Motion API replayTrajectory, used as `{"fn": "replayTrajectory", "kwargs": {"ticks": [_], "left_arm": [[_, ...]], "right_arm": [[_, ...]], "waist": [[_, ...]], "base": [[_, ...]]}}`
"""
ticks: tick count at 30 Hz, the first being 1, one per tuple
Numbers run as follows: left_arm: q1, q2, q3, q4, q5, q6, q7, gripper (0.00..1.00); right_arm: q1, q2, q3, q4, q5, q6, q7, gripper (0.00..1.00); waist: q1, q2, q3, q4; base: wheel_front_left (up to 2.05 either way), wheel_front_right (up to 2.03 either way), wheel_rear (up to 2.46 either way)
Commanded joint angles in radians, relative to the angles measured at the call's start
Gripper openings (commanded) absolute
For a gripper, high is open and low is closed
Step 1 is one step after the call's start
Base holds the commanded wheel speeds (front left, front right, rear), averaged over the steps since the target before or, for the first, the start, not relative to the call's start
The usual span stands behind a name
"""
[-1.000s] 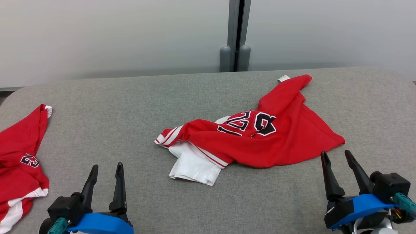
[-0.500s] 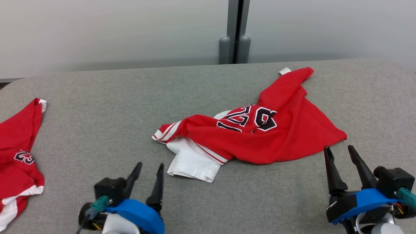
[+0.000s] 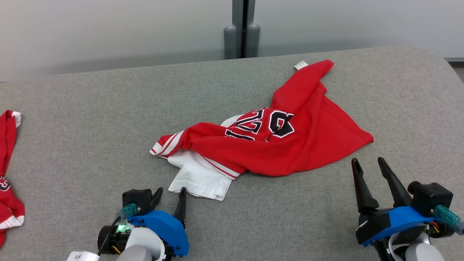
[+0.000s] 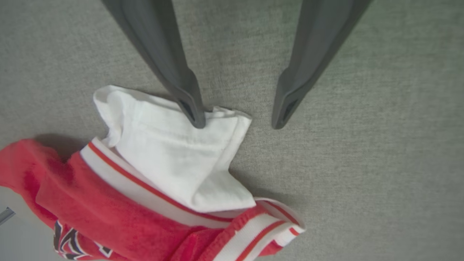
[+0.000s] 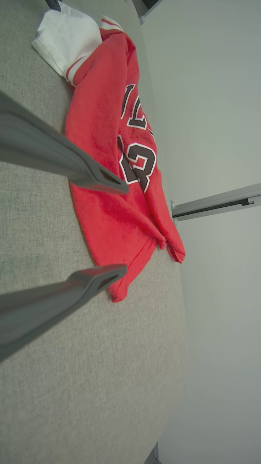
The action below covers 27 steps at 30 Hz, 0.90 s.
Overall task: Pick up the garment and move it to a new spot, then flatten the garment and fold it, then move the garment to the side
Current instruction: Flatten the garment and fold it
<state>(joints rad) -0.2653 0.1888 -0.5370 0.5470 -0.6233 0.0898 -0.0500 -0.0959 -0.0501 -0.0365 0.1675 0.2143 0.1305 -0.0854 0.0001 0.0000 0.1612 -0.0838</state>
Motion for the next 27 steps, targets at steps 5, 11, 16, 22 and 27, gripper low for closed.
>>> {"fn": "replayTrajectory", "kwargs": {"ticks": [5, 11, 16, 22, 27], "left_arm": [[-0.052, -0.004, -0.019, 0.067, 0.015, -0.016, -0.001, 1.0], [-0.092, -0.017, -0.045, 0.104, 0.033, -0.053, -0.049, 0.0], [-0.129, -0.02, -0.064, 0.128, 0.047, -0.091, -0.08, 0.0], [-0.161, -0.017, -0.061, 0.129, 0.053, -0.104, -0.126, 0.0], [-0.168, -0.011, -0.058, 0.096, 0.048, -0.113, -0.147, 0.0]], "right_arm": [[-0.022, -0.001, 0.0, 0.004, 0.004, 0.001, -0.013, 1.0], [-0.042, -0.001, -0.002, 0.008, -0.021, 0.001, 0.003, 1.0], [-0.067, -0.001, -0.001, 0.012, -0.04, 0.001, 0.025, 1.0], [-0.157, -0.002, -0.092, 0.082, -0.083, 0.001, 0.131, 1.0], [-0.282, -0.026, -0.204, 0.222, -0.132, 0.001, 0.212, 1.0]], "waist": [[-0.0001, 0.0, 0.017, -0.002], [-0.0001, 0.0, 0.025, 0.014], [-0.0001, 0.0, 0.033, 0.027], [-0.0001, 0.0, 0.068, 0.046], [-0.0001, 0.0, 0.115, 0.075]], "base": [[0.0, 0.0, 0.0], [0.0, 0.0, 0.0], [0.0, 0.0, 0.0], [0.0, 0.0, 0.0], [0.0, 0.0, 0.0]]}}
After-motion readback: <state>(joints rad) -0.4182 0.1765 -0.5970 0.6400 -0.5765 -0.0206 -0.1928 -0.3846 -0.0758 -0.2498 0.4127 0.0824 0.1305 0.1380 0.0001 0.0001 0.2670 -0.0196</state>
